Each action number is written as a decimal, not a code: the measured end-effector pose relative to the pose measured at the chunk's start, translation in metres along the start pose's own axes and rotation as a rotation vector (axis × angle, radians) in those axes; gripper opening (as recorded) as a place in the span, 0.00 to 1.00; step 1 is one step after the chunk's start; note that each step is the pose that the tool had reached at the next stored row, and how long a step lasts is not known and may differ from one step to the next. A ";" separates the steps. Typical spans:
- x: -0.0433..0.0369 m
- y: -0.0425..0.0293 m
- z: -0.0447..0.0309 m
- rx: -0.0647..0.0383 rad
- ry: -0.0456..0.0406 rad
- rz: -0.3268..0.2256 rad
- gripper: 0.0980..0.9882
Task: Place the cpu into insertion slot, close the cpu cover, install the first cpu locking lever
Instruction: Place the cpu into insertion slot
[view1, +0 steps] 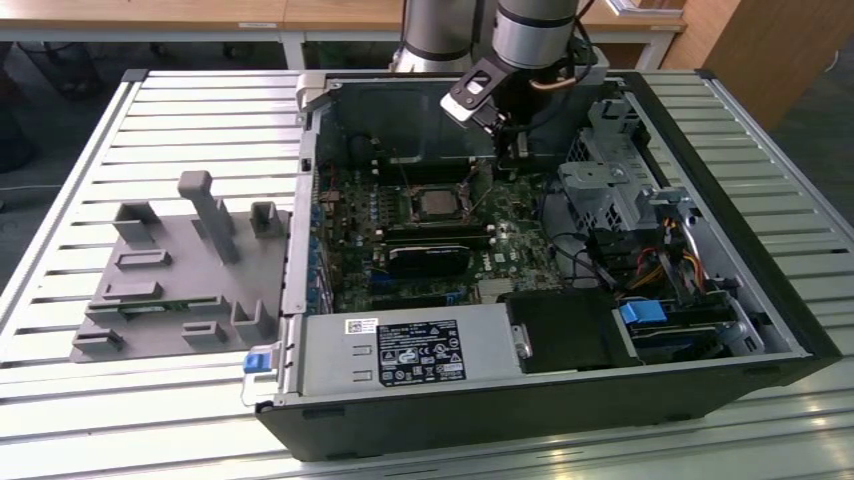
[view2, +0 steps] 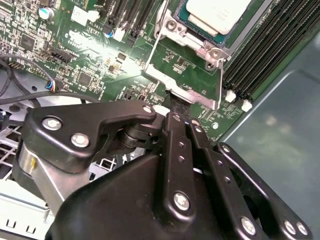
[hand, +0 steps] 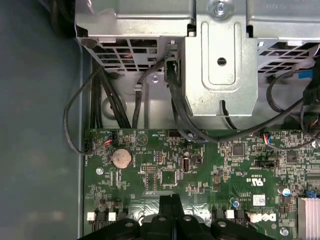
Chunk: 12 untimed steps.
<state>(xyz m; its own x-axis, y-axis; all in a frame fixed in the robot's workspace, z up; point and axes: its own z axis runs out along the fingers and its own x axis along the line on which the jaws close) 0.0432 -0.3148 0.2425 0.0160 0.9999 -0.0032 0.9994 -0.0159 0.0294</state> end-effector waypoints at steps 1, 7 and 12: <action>0.0000 -0.0004 0.0000 0.000 0.0000 0.000 0.01; 0.0000 -0.0023 -0.0001 0.000 0.0000 0.000 0.01; 0.0000 -0.0040 -0.0001 0.000 -0.0001 0.000 0.01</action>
<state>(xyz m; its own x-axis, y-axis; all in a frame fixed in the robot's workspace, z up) 0.0392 -0.3147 0.2425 0.0159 0.9999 -0.0033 0.9994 -0.0158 0.0295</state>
